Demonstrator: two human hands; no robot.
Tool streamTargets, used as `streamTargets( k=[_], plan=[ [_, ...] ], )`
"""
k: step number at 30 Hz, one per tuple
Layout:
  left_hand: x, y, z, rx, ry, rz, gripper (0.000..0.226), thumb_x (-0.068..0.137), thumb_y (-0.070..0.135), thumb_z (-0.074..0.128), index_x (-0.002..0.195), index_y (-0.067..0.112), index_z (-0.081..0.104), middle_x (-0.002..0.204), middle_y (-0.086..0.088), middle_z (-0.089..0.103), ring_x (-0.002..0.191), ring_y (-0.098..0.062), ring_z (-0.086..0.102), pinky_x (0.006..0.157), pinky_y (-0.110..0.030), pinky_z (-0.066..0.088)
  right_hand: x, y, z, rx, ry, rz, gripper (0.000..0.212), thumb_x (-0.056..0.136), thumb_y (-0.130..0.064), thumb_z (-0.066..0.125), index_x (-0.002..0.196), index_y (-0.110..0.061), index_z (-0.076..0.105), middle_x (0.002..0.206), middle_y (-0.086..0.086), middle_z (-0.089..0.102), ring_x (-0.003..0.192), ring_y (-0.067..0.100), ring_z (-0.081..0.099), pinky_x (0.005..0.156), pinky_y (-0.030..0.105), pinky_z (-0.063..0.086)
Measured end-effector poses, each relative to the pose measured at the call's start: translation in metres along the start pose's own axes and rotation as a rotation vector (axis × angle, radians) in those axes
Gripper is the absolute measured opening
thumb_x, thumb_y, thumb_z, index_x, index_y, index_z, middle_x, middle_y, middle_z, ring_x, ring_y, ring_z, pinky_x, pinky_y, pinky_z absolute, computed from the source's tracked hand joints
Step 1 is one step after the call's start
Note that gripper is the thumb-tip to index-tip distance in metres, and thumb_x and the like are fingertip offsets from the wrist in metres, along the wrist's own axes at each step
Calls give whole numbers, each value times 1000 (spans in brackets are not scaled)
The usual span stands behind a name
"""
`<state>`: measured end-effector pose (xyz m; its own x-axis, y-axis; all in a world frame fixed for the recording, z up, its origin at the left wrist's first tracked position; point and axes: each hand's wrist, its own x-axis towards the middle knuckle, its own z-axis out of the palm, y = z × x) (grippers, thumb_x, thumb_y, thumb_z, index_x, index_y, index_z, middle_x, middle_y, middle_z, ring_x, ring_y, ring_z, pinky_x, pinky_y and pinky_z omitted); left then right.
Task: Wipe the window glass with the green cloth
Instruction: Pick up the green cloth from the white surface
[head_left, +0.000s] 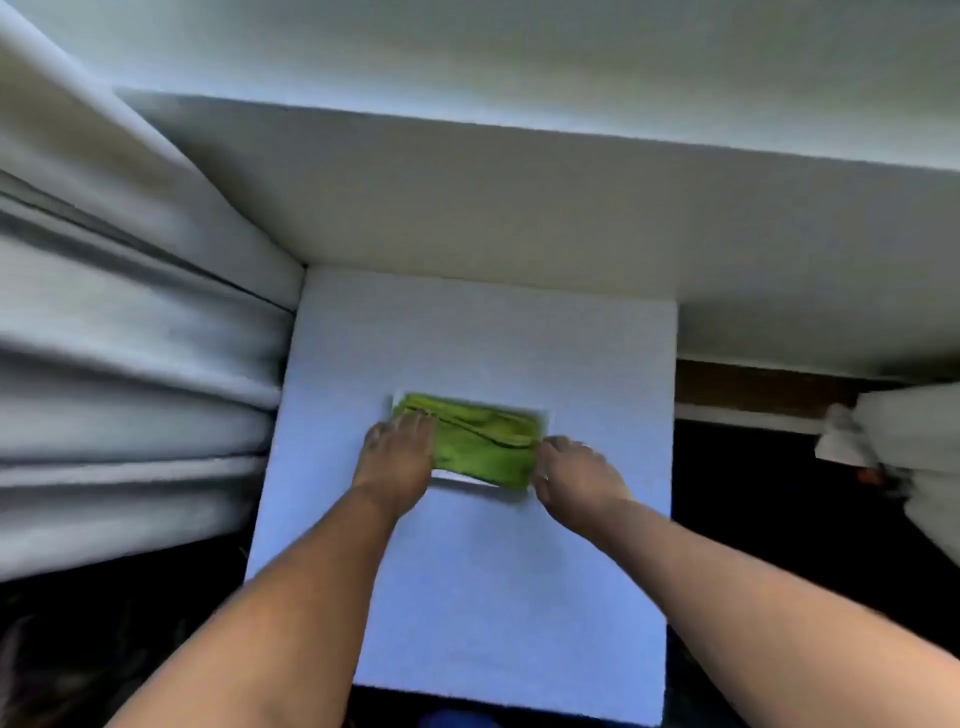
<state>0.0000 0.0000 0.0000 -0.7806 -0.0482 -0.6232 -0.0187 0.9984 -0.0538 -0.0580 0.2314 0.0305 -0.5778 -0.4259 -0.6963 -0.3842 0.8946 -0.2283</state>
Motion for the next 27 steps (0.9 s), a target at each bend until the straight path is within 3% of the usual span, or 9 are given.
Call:
streamTargets(
  k=[4,6,11,13,15,18,20,24,27],
  plan=[
    [34,-11,9,-19,176,41,38,91,19,59,128,11,57,128,-11,60,112,-34,60,88,-44,52,57,-12,12,-9,18,-10,36,98,-21,48,132,-9,47,136,18,50,121,39,53,96,45,48],
    [39,-12,13,-11,227,41,42,84,28,70,121,11,61,120,-10,64,105,-34,63,83,-45,54,72,-17,21,-36,68,29,38,96,-19,51,132,-8,47,136,16,50,122,37,53,96,43,46],
    [61,-14,8,79,124,11,46,90,47,63,124,16,54,121,-5,64,113,-28,59,95,-42,42,89,-21,27,-143,104,100,41,93,-25,62,128,-10,48,128,12,60,117,34,58,94,42,46],
    [68,-13,-7,127,38,30,46,88,52,65,119,19,58,118,-4,67,111,-28,61,97,-42,40,92,-19,18,-62,20,101,33,89,-24,66,119,-16,55,120,8,67,113,32,63,91,39,48],
    [63,-15,-29,88,-45,54,40,86,50,65,116,24,64,118,-5,66,112,-29,60,97,-42,41,82,-13,-2,117,-83,72,17,84,-24,69,99,-23,62,102,3,68,99,27,63,79,30,47],
    [38,-21,-84,-202,-86,77,33,82,43,66,106,21,66,113,-9,61,108,-32,58,92,-42,46,40,7,-45,512,-81,54,17,79,-23,76,76,-22,59,73,-3,57,72,20,56,55,24,38],
    [17,-22,-138,-493,-63,110,27,79,30,75,96,12,64,98,-11,64,95,-31,61,80,-38,49,-4,20,-93,768,8,95,22,81,-20,79,74,-21,58,62,-6,57,56,11,55,45,19,38],
    [-16,1,-267,-929,23,230,18,82,23,81,89,16,67,76,2,63,66,-8,58,60,-26,47,-94,52,-198,1148,330,127,22,76,-23,84,88,-21,66,72,-6,66,60,5,59,51,20,46],
    [-40,42,-366,-1151,109,301,7,93,20,70,98,24,68,79,4,63,69,-7,58,60,-25,49,-152,80,-269,1360,630,142,22,83,-20,81,101,-23,68,89,-3,74,78,10,69,68,28,56]
  ],
)
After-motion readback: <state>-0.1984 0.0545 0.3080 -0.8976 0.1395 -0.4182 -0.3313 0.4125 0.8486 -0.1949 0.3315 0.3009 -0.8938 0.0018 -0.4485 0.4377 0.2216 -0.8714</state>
